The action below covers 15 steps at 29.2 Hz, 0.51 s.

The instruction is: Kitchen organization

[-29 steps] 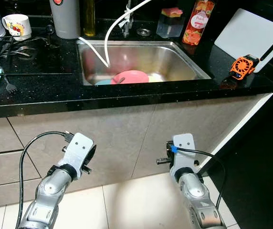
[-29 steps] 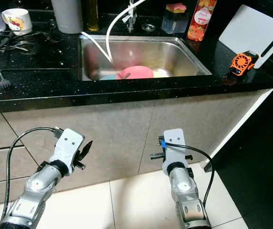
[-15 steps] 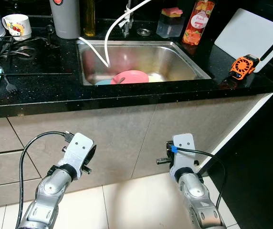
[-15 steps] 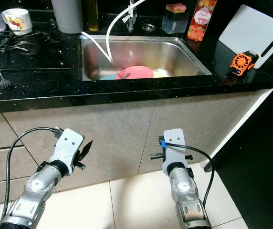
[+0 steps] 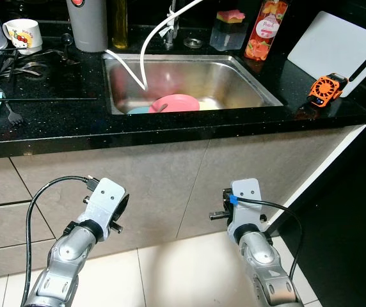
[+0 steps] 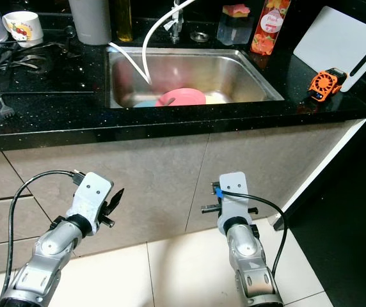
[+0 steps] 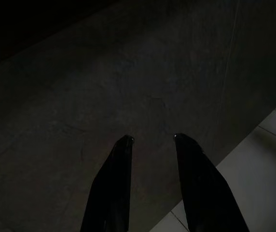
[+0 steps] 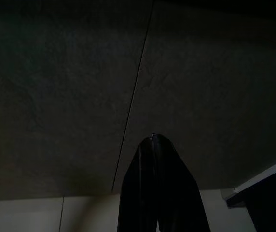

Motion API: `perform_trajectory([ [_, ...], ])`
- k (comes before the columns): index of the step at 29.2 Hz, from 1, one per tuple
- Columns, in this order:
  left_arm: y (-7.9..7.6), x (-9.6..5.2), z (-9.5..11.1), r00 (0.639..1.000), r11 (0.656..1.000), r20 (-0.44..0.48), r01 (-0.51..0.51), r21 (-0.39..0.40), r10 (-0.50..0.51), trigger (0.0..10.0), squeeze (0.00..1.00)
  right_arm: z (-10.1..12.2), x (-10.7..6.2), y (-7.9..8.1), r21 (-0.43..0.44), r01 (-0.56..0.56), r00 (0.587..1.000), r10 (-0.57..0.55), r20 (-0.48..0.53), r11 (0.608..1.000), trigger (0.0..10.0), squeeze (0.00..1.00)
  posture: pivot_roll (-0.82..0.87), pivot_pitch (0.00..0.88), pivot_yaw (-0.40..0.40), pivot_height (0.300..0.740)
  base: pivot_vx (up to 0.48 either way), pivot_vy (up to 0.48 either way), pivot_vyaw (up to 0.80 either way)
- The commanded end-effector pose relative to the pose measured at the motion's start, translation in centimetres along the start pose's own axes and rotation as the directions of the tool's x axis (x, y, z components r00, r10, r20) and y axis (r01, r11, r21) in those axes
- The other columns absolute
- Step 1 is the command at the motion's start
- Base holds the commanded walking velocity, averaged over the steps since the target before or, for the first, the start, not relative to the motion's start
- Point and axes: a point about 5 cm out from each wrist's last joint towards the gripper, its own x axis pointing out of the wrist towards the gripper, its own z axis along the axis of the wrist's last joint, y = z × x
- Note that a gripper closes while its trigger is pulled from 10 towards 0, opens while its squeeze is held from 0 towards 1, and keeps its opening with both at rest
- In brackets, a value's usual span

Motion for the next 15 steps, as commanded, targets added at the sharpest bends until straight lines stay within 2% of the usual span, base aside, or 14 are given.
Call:
perform_trajectory([
  [1, -0.3, 0.17, -0.03, 1.0, 1.0, -0.001, 0.018, 0.002, -0.018, 10.0, 0.0, -0.43, -0.01, -0.4, 0.012, 0.02, 1.0, -0.019, -0.022, 1.0, 10.0, 0.0, 0.19, 0.06, -0.078, 0.74, 0.0, 0.0, 0.0],
  [15, -0.33, 0.16, -0.03, 1.0, 1.0, -0.001, 0.018, 0.002, -0.018, 10.0, 0.0, -0.43, -0.02, -0.4, 0.012, 0.019, 1.0, -0.019, -0.022, 1.0, 10.0, 0.0, 0.19, 0.06, -0.079, 0.74, 0.0, 0.0, 0.0],
])
